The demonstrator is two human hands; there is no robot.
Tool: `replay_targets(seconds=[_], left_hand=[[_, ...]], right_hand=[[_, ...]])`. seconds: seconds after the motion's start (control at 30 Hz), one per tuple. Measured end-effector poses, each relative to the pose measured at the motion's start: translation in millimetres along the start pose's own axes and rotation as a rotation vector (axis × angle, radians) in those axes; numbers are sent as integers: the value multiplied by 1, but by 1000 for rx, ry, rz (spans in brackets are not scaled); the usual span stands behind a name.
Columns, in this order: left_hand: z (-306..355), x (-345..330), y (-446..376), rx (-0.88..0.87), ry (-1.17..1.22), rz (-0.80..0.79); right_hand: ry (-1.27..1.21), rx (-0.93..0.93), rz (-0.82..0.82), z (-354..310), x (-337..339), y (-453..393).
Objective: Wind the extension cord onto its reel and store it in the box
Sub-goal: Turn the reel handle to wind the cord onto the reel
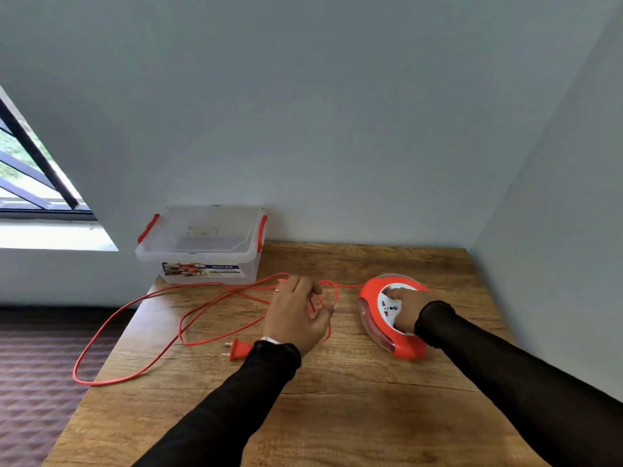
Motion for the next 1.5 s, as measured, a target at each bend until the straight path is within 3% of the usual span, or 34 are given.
replay_targets(seconds=[0.03,0.17,0.23,0.4,0.57,0.67,0.73,0.83,0.9,1.0,1.13,1.3,1.4,1.5], left_hand=[[0,-3,1,7,-127,-59],[3,-20,14,119,-464,-565],[1,-30,21,99,-528,-625],[-6,-36,24,63,-501,-591],[-21,-4,3,44,-64,-324],[-29,14,-12,49,134,-352],[-30,20,-19,149,257,-388],[-29,28,-25,368,481,-475],[-35,33,-26,515,549,-470],[-58,38,-27,800,691,-328],[-100,38,-24,889,423,-195],[-131,35,-13,1017,360,-200],[-121,40,-14,813,101,-193],[-75,54,-13,442,-23,-145]], right_hand=[[18,-18,-11,2,-2,-3],[41,-63,-75,4,-9,-6],[90,-63,-73,4,-13,-5],[164,-7,-49,8,-16,-7],[356,101,72,-15,-10,12],[338,286,209,-48,-9,17],[213,366,184,-66,-15,7],[-170,329,5,-77,-38,-5],[-281,360,22,-75,-51,-8],[-292,428,109,-64,-57,-11],[-285,512,169,-59,-55,-11],[-884,272,114,-52,-43,-12],[-878,305,16,-59,-31,-4],[-938,351,-64,-61,-26,-5]])
Point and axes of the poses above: each hand's wrist, its own y-axis away from the middle knuckle, its own x-axis out of the back of the hand, z = x × y, the point moved 1 cm from there along -y, towards the middle knuckle, and after that the axes turned 15 degrees about -y, right-handed, at the moved point
